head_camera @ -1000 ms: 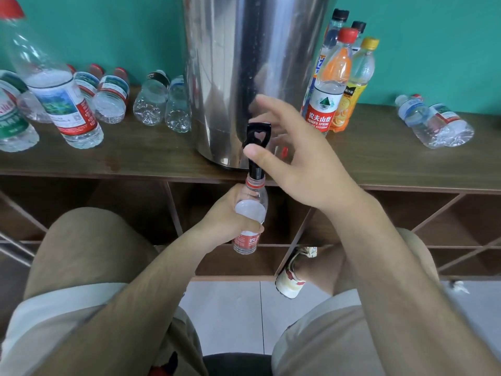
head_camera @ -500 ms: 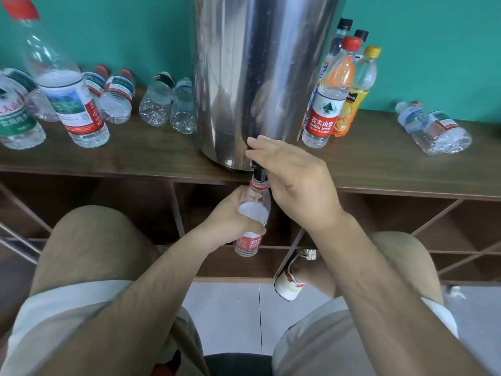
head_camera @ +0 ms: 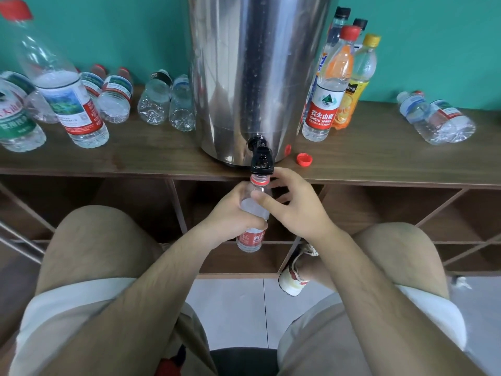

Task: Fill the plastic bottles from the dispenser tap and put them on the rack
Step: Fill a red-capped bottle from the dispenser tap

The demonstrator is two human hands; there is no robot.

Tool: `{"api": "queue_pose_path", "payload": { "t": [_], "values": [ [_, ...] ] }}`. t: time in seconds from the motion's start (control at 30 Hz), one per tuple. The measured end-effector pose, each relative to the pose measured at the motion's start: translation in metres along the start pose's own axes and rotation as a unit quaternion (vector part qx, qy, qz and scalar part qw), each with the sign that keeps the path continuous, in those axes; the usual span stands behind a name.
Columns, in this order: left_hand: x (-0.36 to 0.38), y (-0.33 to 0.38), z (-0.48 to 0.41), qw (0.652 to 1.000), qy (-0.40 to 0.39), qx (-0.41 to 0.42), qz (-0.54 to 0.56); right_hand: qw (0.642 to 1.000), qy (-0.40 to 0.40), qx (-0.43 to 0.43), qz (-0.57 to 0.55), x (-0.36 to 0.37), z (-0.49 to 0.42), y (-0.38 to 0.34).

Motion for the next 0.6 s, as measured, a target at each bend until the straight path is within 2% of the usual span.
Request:
{"api": "queue_pose_path", "payload": {
  "t": [0.23, 0.6],
  "values": [
    [0.001, -0.003, -0.003, 1.0, -0.005, 0.002, -0.011, 0.999, 0.015, -0.051, -0.008, 0.006, -0.008, 0.004],
    [0.009, -0.014, -0.008, 0.999, -0.011, -0.005, -0.05, 0.998, -0.039, 0.0, -0.044, 0.006, -0.012, 0.02]
  ]
}}
Point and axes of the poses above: each hand's wrist, its own z-axis away from the middle knuckle, its own x-axis out of the palm, y = z × x, the point moved 3 cm from there along -z, towards the middle knuckle, and after that the axes turned 5 degrees about x, right-handed, at the moved point
